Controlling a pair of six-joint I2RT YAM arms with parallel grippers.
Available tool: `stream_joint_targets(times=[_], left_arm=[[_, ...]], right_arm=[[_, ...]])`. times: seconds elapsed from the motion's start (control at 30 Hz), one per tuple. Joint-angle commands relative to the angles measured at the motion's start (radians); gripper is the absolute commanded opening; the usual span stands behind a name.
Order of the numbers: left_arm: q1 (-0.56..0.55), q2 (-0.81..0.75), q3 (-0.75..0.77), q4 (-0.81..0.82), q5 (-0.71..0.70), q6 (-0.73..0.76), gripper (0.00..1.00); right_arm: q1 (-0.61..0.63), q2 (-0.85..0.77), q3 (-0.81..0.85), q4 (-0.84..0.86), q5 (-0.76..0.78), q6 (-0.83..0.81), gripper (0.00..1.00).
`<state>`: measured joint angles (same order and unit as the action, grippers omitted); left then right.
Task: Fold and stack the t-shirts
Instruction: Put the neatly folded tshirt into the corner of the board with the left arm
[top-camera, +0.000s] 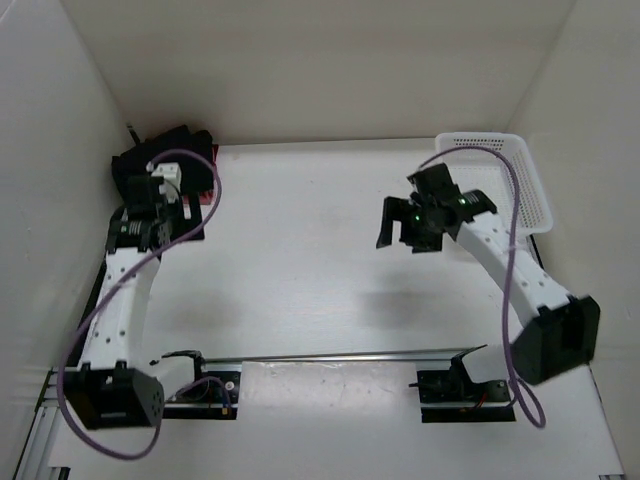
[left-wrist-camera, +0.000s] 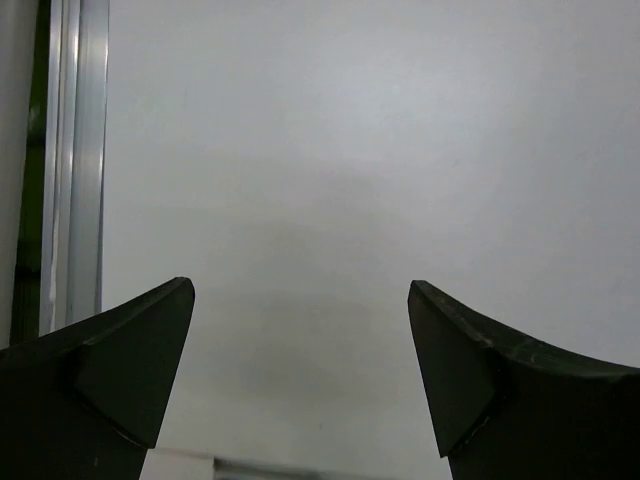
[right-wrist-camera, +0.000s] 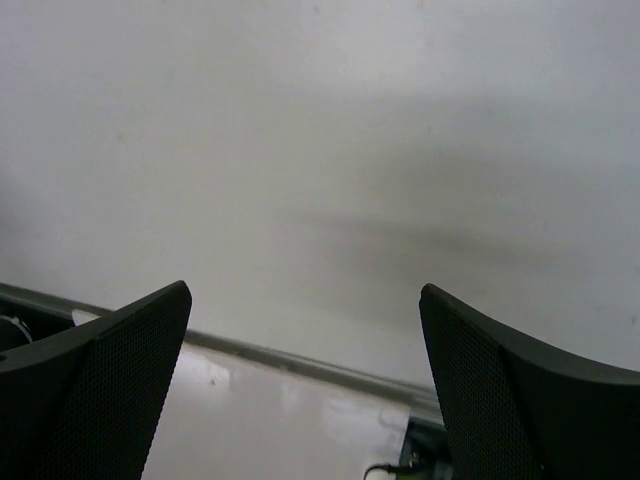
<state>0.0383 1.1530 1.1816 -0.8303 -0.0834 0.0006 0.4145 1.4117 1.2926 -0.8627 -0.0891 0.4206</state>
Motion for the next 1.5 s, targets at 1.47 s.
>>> stream_joint_targets(times=[1.47], left_arm=[[0.048, -0.814, -0.22, -0.598, 0.005, -0.001, 0.99]], right_arm=[[-0.013, -0.881, -0.477, -0.217, 0.043, 0.31, 1.0]])
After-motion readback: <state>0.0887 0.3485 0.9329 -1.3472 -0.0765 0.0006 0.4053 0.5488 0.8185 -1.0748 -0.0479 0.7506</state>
